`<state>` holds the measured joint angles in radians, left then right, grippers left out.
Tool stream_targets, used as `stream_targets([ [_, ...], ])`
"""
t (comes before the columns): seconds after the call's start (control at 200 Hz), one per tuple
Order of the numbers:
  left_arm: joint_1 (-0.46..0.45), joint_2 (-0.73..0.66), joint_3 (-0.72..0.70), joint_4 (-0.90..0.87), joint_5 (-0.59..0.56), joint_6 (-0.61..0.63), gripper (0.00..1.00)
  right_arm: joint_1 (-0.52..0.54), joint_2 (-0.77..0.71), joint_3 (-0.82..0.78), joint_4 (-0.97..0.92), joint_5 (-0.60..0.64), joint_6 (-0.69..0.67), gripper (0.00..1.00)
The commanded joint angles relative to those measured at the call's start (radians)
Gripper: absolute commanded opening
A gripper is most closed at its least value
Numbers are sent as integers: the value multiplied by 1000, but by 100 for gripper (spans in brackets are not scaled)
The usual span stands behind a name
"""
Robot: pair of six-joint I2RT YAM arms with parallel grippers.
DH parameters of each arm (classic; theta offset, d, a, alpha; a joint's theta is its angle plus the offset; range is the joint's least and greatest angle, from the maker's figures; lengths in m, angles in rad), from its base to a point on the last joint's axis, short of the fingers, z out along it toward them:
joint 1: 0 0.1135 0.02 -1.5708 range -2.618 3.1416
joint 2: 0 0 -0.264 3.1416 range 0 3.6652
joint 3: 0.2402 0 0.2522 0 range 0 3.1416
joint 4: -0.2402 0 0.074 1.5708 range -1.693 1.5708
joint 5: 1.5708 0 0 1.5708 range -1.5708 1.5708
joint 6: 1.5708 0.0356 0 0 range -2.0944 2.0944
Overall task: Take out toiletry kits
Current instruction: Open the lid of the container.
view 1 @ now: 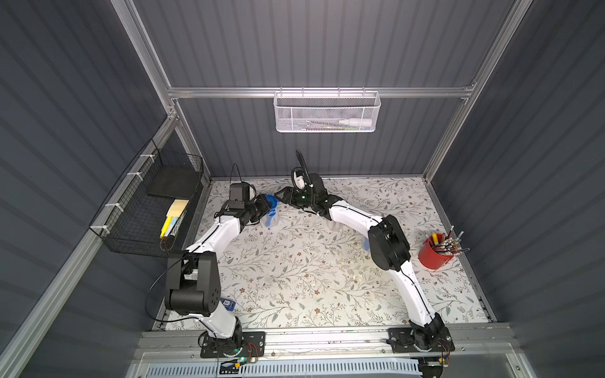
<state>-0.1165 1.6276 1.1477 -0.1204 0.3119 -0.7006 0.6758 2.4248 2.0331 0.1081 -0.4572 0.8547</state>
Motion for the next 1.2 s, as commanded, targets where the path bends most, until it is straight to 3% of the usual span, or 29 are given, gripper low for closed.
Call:
stream_targets([
  [0.0,1,46,-34,-187,-47,21,0,1,34,39,20,-41,44,59],
  [0.36,1,54,-54,-175,-47,20,0,2,41,15,177,-70,120,56],
  [0.57,1,54,-60,-172,-47,20,0,8,35,16,226,-72,142,48],
  [0.745,1,49,-62,-172,-48,21,0,10,22,6,199,-43,115,36],
  [0.961,1,32,-55,-176,-34,13,0,13,12,-7,184,-36,105,9],
  [1.196,3,-49,-2,-216,-9,6,0,14,-40,-30,182,-36,83,6],
])
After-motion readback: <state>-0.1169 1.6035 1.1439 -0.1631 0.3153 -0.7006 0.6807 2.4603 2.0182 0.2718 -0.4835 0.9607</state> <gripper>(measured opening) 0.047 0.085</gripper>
